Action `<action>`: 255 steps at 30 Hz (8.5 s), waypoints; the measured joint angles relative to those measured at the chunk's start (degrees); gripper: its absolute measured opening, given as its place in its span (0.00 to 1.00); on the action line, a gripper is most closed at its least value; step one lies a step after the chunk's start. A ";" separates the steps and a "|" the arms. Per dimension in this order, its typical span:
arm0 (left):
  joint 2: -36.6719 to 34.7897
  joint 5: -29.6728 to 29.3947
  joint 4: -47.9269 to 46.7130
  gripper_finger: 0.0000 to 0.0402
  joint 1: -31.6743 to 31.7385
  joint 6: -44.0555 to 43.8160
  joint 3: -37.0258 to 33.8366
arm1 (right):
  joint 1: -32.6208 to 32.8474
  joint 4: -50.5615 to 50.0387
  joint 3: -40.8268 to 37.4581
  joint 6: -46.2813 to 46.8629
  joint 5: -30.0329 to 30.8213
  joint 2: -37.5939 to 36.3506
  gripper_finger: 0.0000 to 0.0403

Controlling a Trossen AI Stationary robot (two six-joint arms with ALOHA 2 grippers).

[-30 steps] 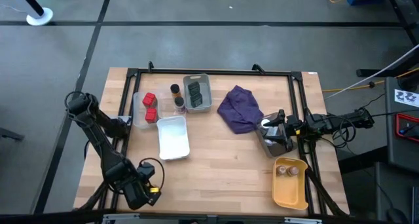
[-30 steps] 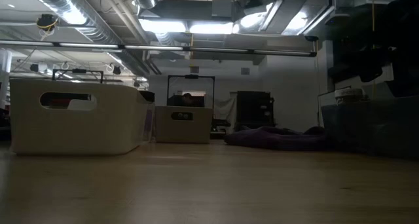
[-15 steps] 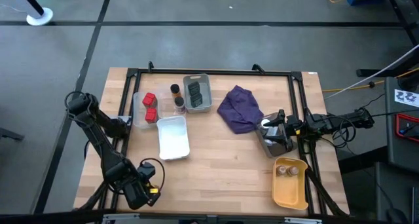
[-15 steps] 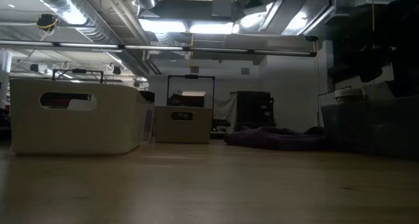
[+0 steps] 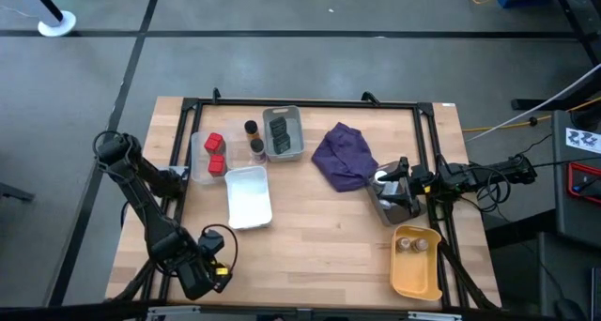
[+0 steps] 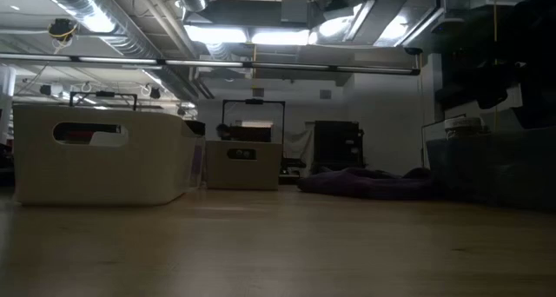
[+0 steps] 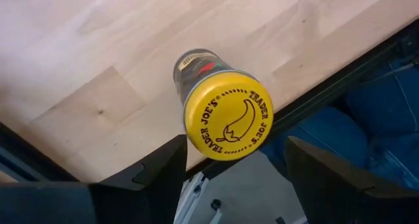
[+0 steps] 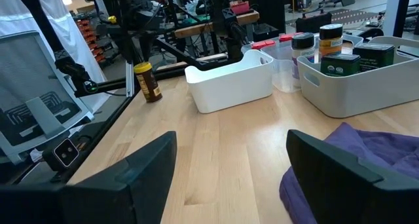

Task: Sort spices by type
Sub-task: Put the yellow seasoning bottle into the white bin

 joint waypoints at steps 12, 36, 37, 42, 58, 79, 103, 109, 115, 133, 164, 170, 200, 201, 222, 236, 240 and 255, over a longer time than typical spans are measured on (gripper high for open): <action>0.00 -0.32 -2.24 0.60 0.00 -0.96 0.02 | -0.01 -0.02 0.00 0.01 0.00 0.00 0.71; 1.88 -2.78 1.02 0.60 0.00 0.15 0.02 | -0.01 0.00 0.00 -0.01 0.02 0.00 0.71; 1.88 -2.78 1.01 0.60 0.00 0.15 0.02 | -0.01 -0.02 0.00 0.01 0.02 0.00 0.71; 1.88 -2.82 1.02 0.60 0.07 0.13 0.02 | 0.01 -0.02 0.00 0.00 0.02 -0.02 0.71; 1.88 -4.11 1.02 0.60 0.07 3.62 0.02 | 0.00 -0.02 0.00 -0.01 0.02 -0.02 0.71; 1.88 -5.07 2.26 0.60 0.07 4.87 0.02 | 0.01 -0.02 0.00 -0.01 0.00 0.00 0.71; 1.88 -5.09 2.59 0.60 0.07 4.95 0.02 | 0.01 -0.02 0.00 -0.01 0.02 -0.02 0.71; 1.88 -5.19 2.57 0.60 0.07 4.73 0.02 | 0.01 -0.01 0.00 0.00 0.02 -0.01 0.71; 1.88 -6.21 2.52 0.60 0.07 4.64 0.02 | -0.01 -0.02 0.00 0.01 0.00 -0.02 0.71; 1.88 -6.21 2.28 0.88 0.07 4.71 0.02 | -0.01 -0.02 0.00 0.01 0.02 -0.02 0.71; 6.36 -2.49 3.40 0.91 0.04 8.02 0.00 | 0.01 -0.01 0.01 0.00 -0.04 -0.02 0.71; 6.43 -2.49 3.26 0.91 0.04 6.26 0.00 | 0.01 -0.01 0.01 -0.01 -0.02 -0.01 0.71; 6.43 -3.61 2.41 0.91 0.79 4.00 0.00 | 0.01 0.00 0.01 0.00 0.00 -0.02 0.71; 6.43 -3.86 2.41 0.91 1.03 4.30 0.00 | 0.01 0.00 0.02 0.01 0.00 -0.02 0.71; 6.43 -3.99 3.75 0.91 1.78 6.03 0.00 | -0.01 0.00 0.00 0.00 -0.04 -0.01 0.71; 6.45 -2.06 5.87 0.85 1.62 6.54 -2.38 | 0.01 0.00 0.00 0.01 -0.07 -0.02 0.71; 6.45 -1.92 7.45 0.75 1.62 6.54 -2.38 | 0.00 0.00 0.01 0.00 -0.07 0.00 0.71; 5.59 -0.11 9.60 0.53 1.71 5.00 -2.38 | 0.00 0.00 0.01 0.01 -0.09 0.00 0.71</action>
